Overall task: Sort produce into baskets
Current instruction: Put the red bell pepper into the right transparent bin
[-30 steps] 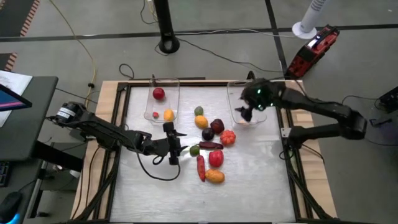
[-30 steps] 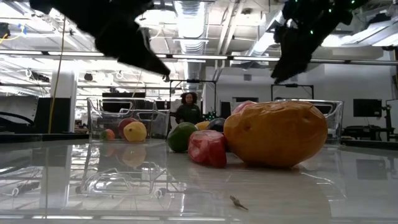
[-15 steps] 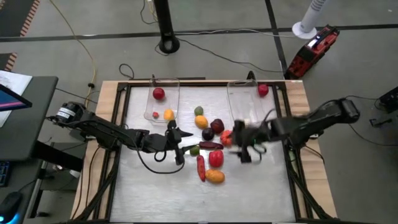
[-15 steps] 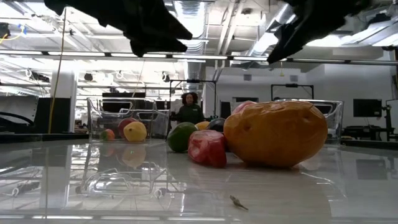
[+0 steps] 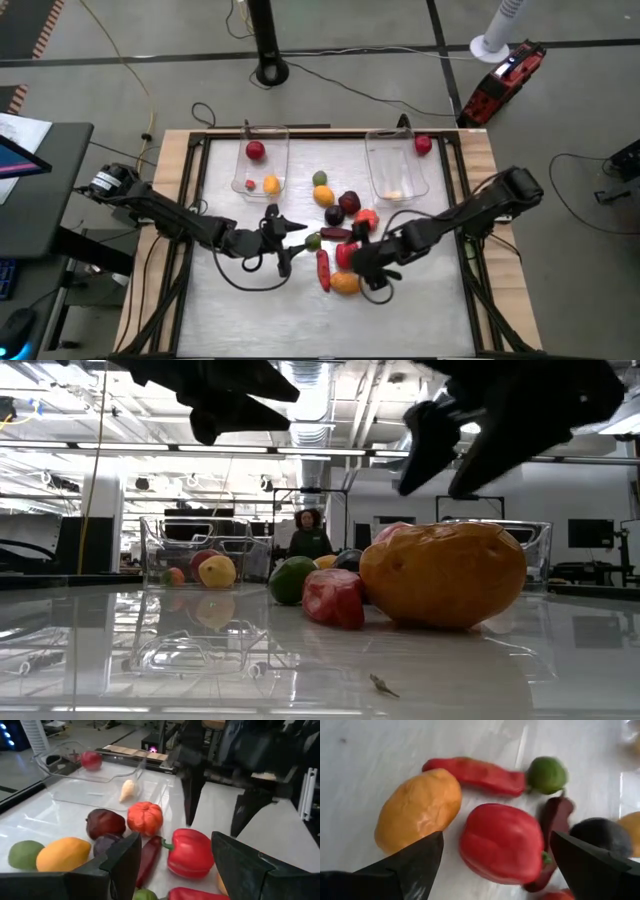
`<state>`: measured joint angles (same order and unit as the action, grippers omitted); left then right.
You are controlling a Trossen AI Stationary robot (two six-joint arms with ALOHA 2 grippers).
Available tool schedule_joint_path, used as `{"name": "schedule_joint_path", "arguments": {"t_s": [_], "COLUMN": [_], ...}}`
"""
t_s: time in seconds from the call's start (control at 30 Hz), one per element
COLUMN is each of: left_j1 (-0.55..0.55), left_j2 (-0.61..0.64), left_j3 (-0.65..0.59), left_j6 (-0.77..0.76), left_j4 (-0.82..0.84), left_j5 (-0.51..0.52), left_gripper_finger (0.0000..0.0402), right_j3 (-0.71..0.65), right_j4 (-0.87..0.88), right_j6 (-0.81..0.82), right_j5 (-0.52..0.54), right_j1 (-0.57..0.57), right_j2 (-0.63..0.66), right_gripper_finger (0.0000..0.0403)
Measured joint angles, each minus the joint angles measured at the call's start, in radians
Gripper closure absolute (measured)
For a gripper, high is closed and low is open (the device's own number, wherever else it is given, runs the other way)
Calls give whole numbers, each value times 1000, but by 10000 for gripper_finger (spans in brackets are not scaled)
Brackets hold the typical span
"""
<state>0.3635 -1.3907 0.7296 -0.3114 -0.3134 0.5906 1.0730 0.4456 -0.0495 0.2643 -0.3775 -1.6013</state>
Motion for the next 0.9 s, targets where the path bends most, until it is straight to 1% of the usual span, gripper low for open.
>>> {"name": "schedule_joint_path", "arguments": {"t_s": [0.17, 0.43, 0.67, 0.9], "left_j1": [15, 17, 17, 17], "left_j2": [0, 0, 0, -1], "left_j3": [0, 0, 1, 1], "left_j6": [-27, -49, -49, -48], "left_j4": [1, 9, 45, 71], "left_j5": [-1, 0, -3, -3], "left_gripper_finger": [176, 176, 176, 176], "right_j3": [78, 87, 89, 101], "right_j4": [35, 70, 80, 101], "right_j6": [-3, -4, -8, -4], "right_j5": [-1, -9, -9, 17], "right_j1": [3, 68, 90, 87], "right_j2": [-91, -165, -181, -150], "right_gripper_finger": [4, 4, 13, 14]}}
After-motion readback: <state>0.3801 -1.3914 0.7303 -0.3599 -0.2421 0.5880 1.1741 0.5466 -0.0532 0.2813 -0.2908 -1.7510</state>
